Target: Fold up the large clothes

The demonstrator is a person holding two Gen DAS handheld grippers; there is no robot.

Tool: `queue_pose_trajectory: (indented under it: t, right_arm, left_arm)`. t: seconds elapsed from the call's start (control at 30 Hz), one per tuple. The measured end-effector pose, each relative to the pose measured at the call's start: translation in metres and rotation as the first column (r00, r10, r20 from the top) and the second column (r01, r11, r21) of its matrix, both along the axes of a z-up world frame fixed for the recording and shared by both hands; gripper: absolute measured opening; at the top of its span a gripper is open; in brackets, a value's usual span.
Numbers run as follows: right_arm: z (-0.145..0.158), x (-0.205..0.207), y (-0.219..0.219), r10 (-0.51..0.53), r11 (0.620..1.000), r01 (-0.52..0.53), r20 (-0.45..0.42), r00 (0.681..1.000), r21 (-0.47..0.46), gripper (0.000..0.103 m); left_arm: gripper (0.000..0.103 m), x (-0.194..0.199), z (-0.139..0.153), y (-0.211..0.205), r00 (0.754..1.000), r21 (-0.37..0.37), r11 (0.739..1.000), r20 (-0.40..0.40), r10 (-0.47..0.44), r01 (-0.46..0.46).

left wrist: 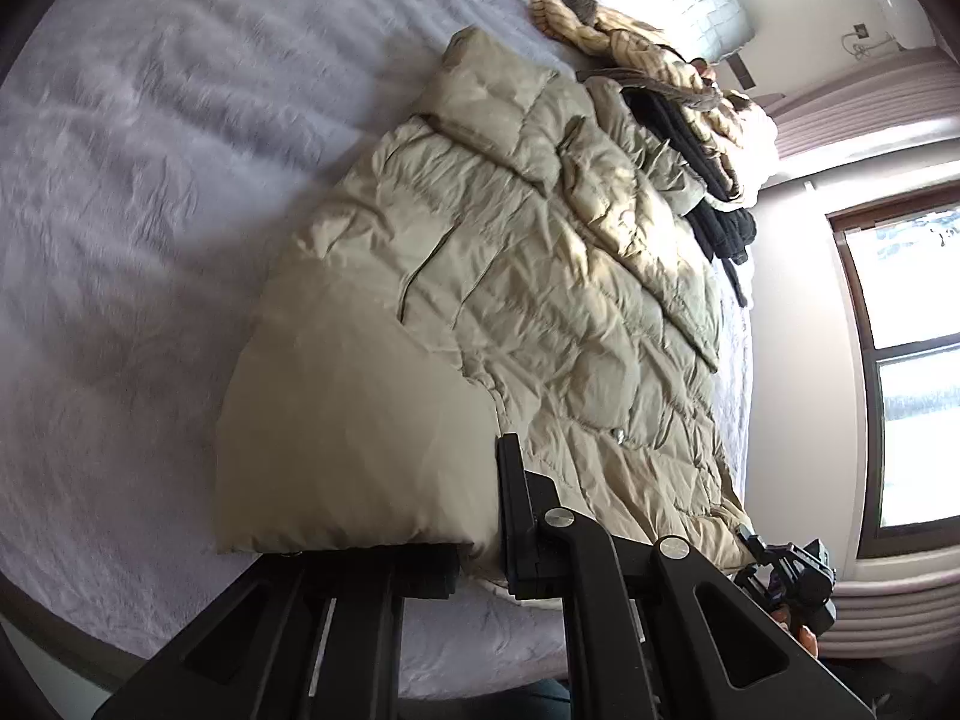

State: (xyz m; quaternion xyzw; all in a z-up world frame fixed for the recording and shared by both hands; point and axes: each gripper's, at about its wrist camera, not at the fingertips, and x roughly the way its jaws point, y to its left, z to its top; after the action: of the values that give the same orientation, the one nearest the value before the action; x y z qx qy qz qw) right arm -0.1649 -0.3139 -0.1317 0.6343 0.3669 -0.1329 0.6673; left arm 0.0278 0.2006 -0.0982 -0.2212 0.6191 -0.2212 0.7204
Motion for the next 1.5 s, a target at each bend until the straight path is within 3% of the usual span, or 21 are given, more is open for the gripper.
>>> queue_pose_trajectory:
  t: [0.27,0.5,0.63,0.8,0.97,1.13,1.17,1.2,1.23,1.27,1.33,1.4,1.43,1.5]
  right_arm:
    - [0.072,0.088,-0.03,0.158,0.975,-0.139,0.101,0.982,-0.171,0.008]
    - [0.1,0.204,-0.074,0.294,0.93,-0.257,0.111,0.949,-0.264,0.008]
    - [0.084,0.269,-0.103,0.326,0.919,-0.296,0.077,0.942,-0.262,0.008]
    - [0.035,0.336,-0.133,0.331,0.914,-0.321,0.0,0.944,-0.248,0.008]
    - [-0.015,0.366,-0.148,0.316,0.924,-0.317,-0.042,0.948,-0.214,0.008]
    - [-0.034,0.377,-0.151,0.325,0.922,-0.329,-0.055,0.944,-0.202,0.008]
    - [-0.033,0.378,-0.151,0.328,0.922,-0.332,-0.055,0.943,-0.201,0.01]
    - [-0.031,0.379,-0.151,0.33,0.921,-0.334,-0.057,0.942,-0.202,0.011]
    - [-0.029,0.379,-0.151,0.332,0.919,-0.338,-0.062,0.941,-0.205,0.013]
    - [-0.024,0.378,-0.151,0.336,0.916,-0.342,-0.062,0.94,-0.21,0.016]
    - [-0.011,0.376,-0.151,0.339,0.91,-0.342,-0.055,0.939,-0.233,0.024]
    - [0.005,0.37,-0.151,0.336,0.901,-0.334,-0.044,0.941,-0.276,0.044]
    - [0.015,0.367,-0.151,0.335,0.894,-0.329,-0.032,0.942,-0.305,0.063]
    - [0.033,0.36,-0.147,0.363,0.865,-0.347,-0.026,0.931,-0.362,0.068]
  left_arm:
    - [0.011,0.069,0.054,-0.024,0.983,-0.021,1.0,0.181,0.02,-0.016]
    - [0.011,0.151,0.079,-0.067,0.956,0.033,0.996,0.286,0.067,-0.08]
    - [0.011,0.207,0.068,-0.098,0.946,0.104,0.989,0.315,0.069,-0.107]
    - [0.012,0.267,0.02,-0.132,0.952,0.208,0.968,0.298,0.074,-0.14]
    - [0.012,0.297,-0.029,-0.153,0.961,0.289,0.946,0.268,0.067,-0.146]
    - [0.013,0.303,-0.04,-0.162,0.962,0.329,0.932,0.265,0.064,-0.152]
    - [0.016,0.303,-0.037,-0.16,0.962,0.331,0.931,0.266,0.065,-0.154]
    - [0.035,0.302,-0.032,-0.16,0.96,0.335,0.929,0.273,0.066,-0.16]
    - [0.068,0.301,-0.025,-0.158,0.953,0.344,0.922,0.294,0.072,-0.176]
    - [0.081,0.297,-0.015,-0.155,0.94,0.354,0.912,0.33,0.086,-0.208]
    - [0.086,0.291,0.005,-0.15,0.915,0.359,0.901,0.393,0.089,-0.242]
    - [0.086,0.287,0.016,-0.149,0.923,0.374,0.902,0.379,0.063,-0.216]
    - [0.086,0.284,0.021,-0.15,0.922,0.392,0.895,0.383,0.05,-0.211]
    - [0.086,0.27,0.03,-0.156,0.916,0.431,0.883,0.402,-0.002,-0.187]
